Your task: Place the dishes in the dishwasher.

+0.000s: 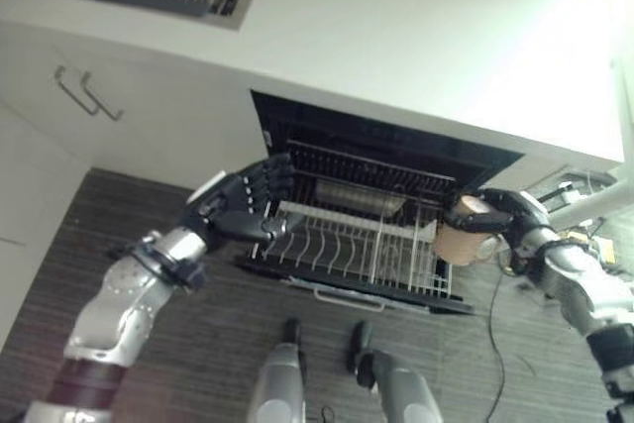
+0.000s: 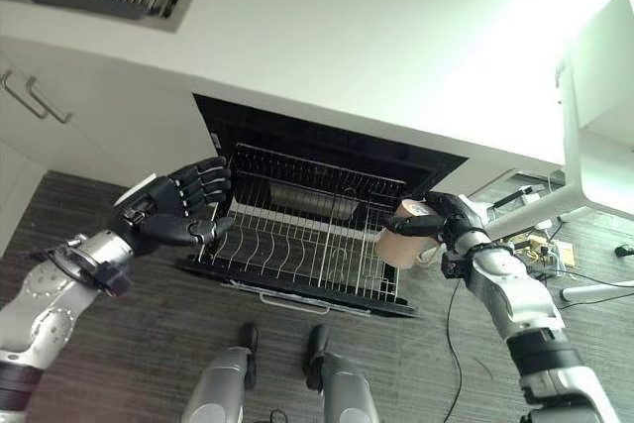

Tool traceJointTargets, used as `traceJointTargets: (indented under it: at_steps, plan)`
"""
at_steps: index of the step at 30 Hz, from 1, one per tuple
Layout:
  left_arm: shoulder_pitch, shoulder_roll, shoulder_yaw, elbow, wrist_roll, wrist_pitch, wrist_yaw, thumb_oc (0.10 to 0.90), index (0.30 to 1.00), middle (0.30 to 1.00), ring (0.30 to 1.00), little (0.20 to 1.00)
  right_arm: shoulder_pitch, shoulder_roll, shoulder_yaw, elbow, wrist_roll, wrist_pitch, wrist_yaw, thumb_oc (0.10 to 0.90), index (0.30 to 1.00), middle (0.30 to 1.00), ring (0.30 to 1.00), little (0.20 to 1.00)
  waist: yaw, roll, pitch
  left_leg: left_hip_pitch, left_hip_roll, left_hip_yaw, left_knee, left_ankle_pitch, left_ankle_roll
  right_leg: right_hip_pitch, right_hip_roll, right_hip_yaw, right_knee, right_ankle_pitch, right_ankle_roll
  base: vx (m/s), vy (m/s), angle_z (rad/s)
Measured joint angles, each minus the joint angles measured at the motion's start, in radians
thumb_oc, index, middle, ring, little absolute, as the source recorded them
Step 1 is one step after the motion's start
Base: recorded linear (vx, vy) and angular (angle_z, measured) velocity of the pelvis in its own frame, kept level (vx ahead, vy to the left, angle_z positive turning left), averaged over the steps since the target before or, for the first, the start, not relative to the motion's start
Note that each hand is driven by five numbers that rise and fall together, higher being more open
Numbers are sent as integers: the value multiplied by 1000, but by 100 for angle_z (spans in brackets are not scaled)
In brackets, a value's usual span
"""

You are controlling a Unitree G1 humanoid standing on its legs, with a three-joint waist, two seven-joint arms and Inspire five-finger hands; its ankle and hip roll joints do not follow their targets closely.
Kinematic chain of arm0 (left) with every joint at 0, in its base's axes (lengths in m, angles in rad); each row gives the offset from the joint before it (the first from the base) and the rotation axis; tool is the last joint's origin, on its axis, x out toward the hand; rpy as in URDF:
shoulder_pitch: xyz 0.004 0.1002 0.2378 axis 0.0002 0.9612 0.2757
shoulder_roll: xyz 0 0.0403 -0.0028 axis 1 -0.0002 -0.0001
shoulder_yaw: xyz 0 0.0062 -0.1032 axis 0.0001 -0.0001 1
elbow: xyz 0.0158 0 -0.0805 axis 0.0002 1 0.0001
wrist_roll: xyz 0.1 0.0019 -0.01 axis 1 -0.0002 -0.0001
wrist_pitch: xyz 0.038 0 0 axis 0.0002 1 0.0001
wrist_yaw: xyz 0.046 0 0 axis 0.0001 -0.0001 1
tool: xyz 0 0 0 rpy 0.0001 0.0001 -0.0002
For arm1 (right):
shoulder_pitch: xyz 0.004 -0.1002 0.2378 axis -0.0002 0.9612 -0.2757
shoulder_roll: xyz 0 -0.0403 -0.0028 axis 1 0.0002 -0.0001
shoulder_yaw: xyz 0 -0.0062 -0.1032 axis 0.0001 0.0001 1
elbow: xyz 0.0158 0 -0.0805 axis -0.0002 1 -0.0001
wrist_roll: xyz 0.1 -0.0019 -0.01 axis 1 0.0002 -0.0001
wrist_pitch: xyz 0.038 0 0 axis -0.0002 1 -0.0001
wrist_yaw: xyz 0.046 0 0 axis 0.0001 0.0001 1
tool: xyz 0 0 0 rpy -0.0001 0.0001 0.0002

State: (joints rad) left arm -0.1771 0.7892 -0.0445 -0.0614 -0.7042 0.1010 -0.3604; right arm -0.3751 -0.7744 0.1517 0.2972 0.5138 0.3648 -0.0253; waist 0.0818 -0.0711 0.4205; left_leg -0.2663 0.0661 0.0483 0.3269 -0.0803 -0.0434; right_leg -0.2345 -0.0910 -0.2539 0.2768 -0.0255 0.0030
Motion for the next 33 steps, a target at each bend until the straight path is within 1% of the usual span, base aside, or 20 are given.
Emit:
traceJointTargets:
  at_steps: [3,5,7,9,10,11,13,14,17,21,23,24,25,26,30,31,33]
  plan:
    - [-16,-20,-15,-1,0,-6,0,800,900,900,900,900,-65,2,73,109,-4,0,16,400,300,300,300,300,14,12,14,0,-4,-1,0,0,1,1,-3,-1,-1,0,0,-21,-2,1]
    - [-42,-20,-44,0,0,-13,0,800,900,900,900,900,-105,2,89,164,-4,0,20,400,300,300,300,300,27,23,30,-3,-4,-1,0,0,1,-1,-4,-2,-1,1,1,-70,16,2]
    - [-62,-18,-75,1,0,-17,0,800,900,900,900,900,-171,2,124,251,-4,-6,30,400,300,300,300,300,30,35,39,-9,-8,-4,1,1,2,-5,-6,-5,-1,1,2,-29,26,5]
    - [-72,-18,-94,0,-1,-18,-3,800,900,900,900,900,-188,2,127,269,-4,-6,30,400,300,300,300,300,33,45,45,-10,-11,-5,-1,1,3,-6,-10,-6,-1,1,2,-51,51,4]
    - [-86,-19,-102,1,-32,-18,1,800,900,900,900,900,-221,1,132,301,-3,-15,43,400,300,300,300,300,31,56,55,-12,-17,-4,-4,2,4,-9,-16,-6,-1,2,4,-55,49,1]
    - [-91,-19,-105,1,-40,-23,0,800,900,900,900,900,-226,1,132,306,-3,-17,41,400,300,300,300,300,31,60,58,-12,-18,-3,-5,3,5,-10,-18,-6,-1,3,5,-36,28,1]
    - [-123,-19,-115,1,-50,-27,2,800,900,900,900,900,-265,2,153,348,-2,-40,42,400,300,300,300,300,31,65,62,-14,-29,-3,-22,15,14,-22,-27,-5,1,2,8,-58,47,4]
    - [-127,-20,-119,1,-77,-45,10,800,900,900,900,900,-302,2,171,394,0,-61,39,400,300,300,300,300,31,67,63,-13,-33,-2,-30,19,15,-26,-31,-4,3,2,8,-64,51,4]
    - [-137,-29,-132,15,-78,-76,45,800,900,900,900,900,-348,3,173,461,0,-106,0,400,300,300,300,300,32,73,67,-12,-35,-1,-36,21,15,-28,-33,-4,2,1,9,-24,16,0]
    - [-136,-43,-132,20,-78,-91,51,800,900,900,900,900,-353,3,173,465,0,-143,-20,400,300,300,300,300,33,86,74,-12,-35,-2,-37,21,16,-29,-33,-4,3,1,10,-16,7,0]
    - [-137,-52,-139,19,-79,-106,60,800,900,900,900,900,-360,3,177,490,-1,-160,-29,400,300,300,300,300,32,88,74,-13,-36,-2,-41,24,15,-30,-34,-5,3,1,10,0,0,0]
    - [-137,-53,-144,19,-79,-109,68,800,900,900,900,900,-365,3,180,503,-3,-160,-33,427,340,340,340,340,33,89,74,-13,-38,-2,-47,28,15,-33,-36,-5,4,1,10,-37,30,2]
    - [-137,-53,-145,20,-80,-109,71,800,900,900,900,900,-365,3,182,504,-3,-161,-33,645,667,667,667,667,32,90,75,-13,-39,-2,-52,32,15,-37,-37,-5,4,1,10,-39,41,2]
    - [-137,-53,-147,19,-89,-109,73,800,900,900,900,900,-370,3,193,515,-5,-167,-38,800,900,900,900,900,32,96,78,-13,-40,-2,-55,34,15,-38,-38,-5,5,1,10,0,0,0]
    - [-136,-60,-153,19,-115,-110,87,800,900,900,900,900,-373,3,197,534,-39,-185,-60,800,900,900,900,900,31,119,83,-13,-45,-4,-69,43,15,-44,-43,-8,7,1,10,-30,18,3]
    - [-136,-60,-157,19,-115,-114,88,800,900,900,900,900,-374,3,197,534,-39,-198,-70,800,900,900,900,900,31,127,83,-16,-48,-6,-73,46,15,-49,-45,-8,8,1,10,-37,26,3]
    - [-136,-62,-159,19,-114,-117,88,800,900,900,900,900,-374,3,196,533,-39,-215,-71,800,900,900,900,900,31,131,83,-23,-49,-6,-72,47,16,-56,-47,-9,9,1,10,-33,30,2]
